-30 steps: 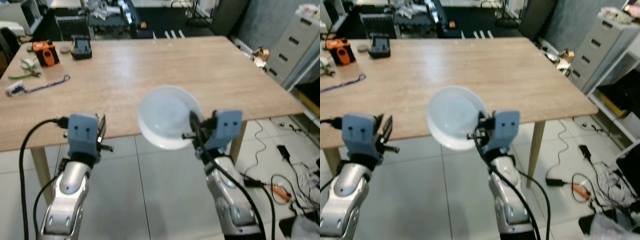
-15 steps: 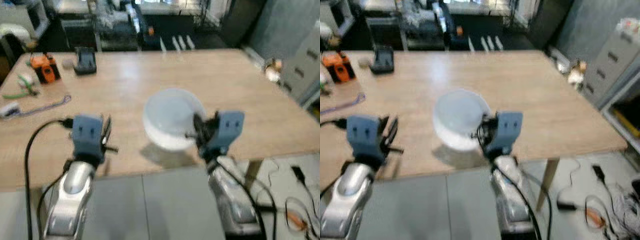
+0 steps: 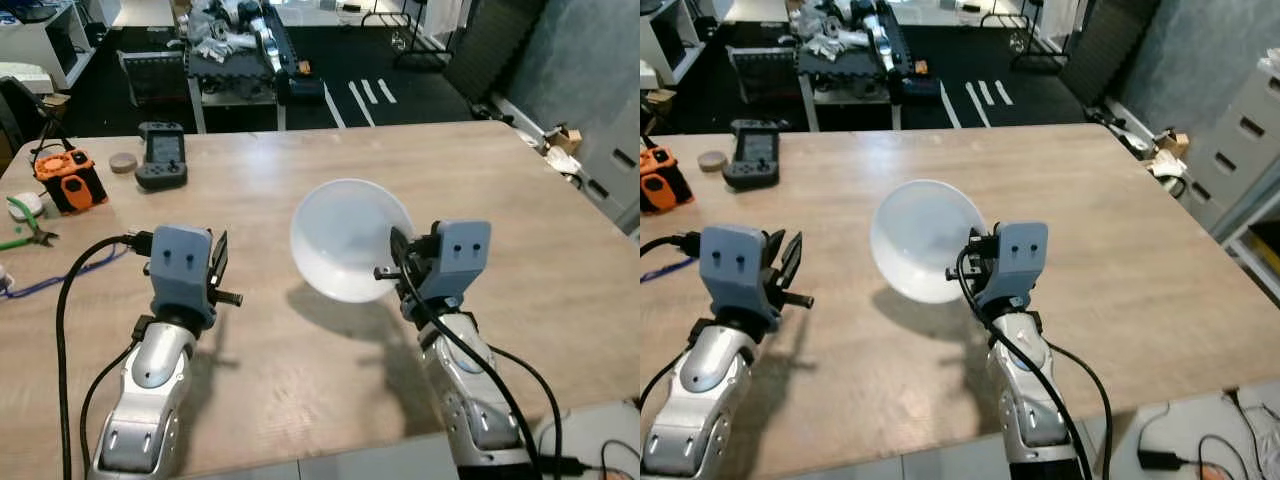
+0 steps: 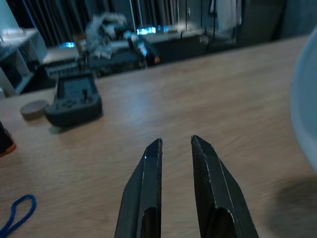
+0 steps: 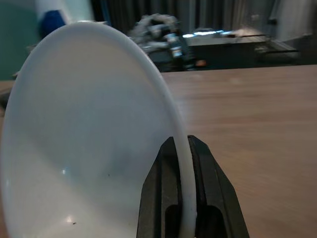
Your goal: Setting the table
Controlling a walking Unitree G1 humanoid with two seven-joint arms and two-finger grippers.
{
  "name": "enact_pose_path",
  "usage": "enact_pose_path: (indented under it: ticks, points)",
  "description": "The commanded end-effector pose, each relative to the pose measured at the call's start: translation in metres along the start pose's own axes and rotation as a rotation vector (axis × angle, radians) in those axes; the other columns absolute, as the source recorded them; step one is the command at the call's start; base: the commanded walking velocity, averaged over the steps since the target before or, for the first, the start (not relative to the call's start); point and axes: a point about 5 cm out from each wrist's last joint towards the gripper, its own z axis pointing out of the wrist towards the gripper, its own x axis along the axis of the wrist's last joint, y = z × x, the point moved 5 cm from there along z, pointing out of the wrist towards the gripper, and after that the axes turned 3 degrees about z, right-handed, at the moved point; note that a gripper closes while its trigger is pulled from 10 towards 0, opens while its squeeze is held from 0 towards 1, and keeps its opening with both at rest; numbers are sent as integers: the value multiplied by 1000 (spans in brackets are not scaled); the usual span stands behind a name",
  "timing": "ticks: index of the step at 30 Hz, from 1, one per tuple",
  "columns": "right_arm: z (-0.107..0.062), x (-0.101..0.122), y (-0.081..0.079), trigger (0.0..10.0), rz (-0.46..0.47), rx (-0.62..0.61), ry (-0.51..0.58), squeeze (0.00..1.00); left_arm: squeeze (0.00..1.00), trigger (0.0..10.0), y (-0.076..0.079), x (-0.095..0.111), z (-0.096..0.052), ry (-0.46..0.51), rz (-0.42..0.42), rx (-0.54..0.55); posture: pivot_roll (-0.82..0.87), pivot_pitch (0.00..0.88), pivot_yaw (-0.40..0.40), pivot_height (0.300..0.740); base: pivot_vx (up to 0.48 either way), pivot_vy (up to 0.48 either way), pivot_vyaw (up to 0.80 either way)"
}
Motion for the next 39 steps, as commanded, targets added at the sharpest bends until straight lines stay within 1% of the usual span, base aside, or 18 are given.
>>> enact_pose_path:
  ticks: [1,4,5,8,11,12,13,15,17,18,22,24,29,30,31,32,37,39]
  points:
    - [-2,-4,7,10000,-14,-15,-22,0,0,10000,6,-5,-3,-24,-17,-33,-47,11,33,740,0,0,0]
    - [-1,-8,10,10000,-39,-11,-51,0,0,10000,15,-8,-6,-51,-37,-104,-46,8,33,740,0,0,0]
    - [-1,-13,13,10000,-49,-9,-86,0,0,10000,24,-11,-10,-77,-58,-191,-45,8,32,740,0,0,0]
    - [0,-18,15,10000,-42,-7,-127,0,0,10000,28,-12,-13,-86,-51,-257,-44,6,31,740,0,0,0]
    - [4,-26,25,10000,61,-44,-201,0,0,10000,24,-9,-14,-84,-33,-312,-39,6,26,740,0,0,0]
    - [4,-26,25,10000,61,-44,-201,0,0,10000,24,-9,-14,-84,-33,-312,-39,6,26,740,0,0,0]
    - [5,-29,29,10000,96,-60,-226,0,0,10000,23,-8,-14,-81,-28,-322,-39,6,26,740,0,0,0]
    - [11,-36,45,10000,213,-117,-308,0,0,10000,15,0,-12,-65,-13,-334,-34,9,24,740,0,0,0]
    - [11,-36,45,10000,213,-117,-308,0,0,10000,15,0,-12,-65,-13,-334,-34,9,24,740,0,0,0]
    - [18,-36,56,10000,242,-113,-361,0,0,10000,12,9,-13,-44,-6,-366,-31,15,20,740,0,0,0]
    - [25,-33,62,10000,238,-89,-396,0,0,10000,9,20,-15,-19,-4,-406,-32,17,18,740,0,0,0]
    - [34,-34,73,10000,232,-104,-446,0,0,10000,6,30,-18,2,27,-451,-25,29,8,740,0,0,0]
    - [34,-44,83,10000,286,-173,-496,0,0,10000,8,30,-22,-1,26,-456,-20,37,6,740,0,0,0]
    - [34,-47,86,10000,305,-197,-513,329,0,10000,9,29,-23,-5,25,-459,-18,42,6,740,0,0,0]
    - [33,-49,87,10000,317,-212,-525,416,0,10000,10,29,-24,-8,24,-461,-17,43,6,740,0,0,0]
    - [31,-53,89,10000,346,-227,-541,1000,0,10000,12,28,-26,-14,21,-466,-15,47,5,740,0,0,0]
    - [28,-58,95,10000,413,-255,-569,1000,0,10000,17,25,-31,-35,7,-487,-19,54,10,740,0,0,0]
    - [31,-52,98,10000,420,-266,-534,1000,0,10000,18,25,-31,-38,3,-489,-20,55,10,740,0,0,0]
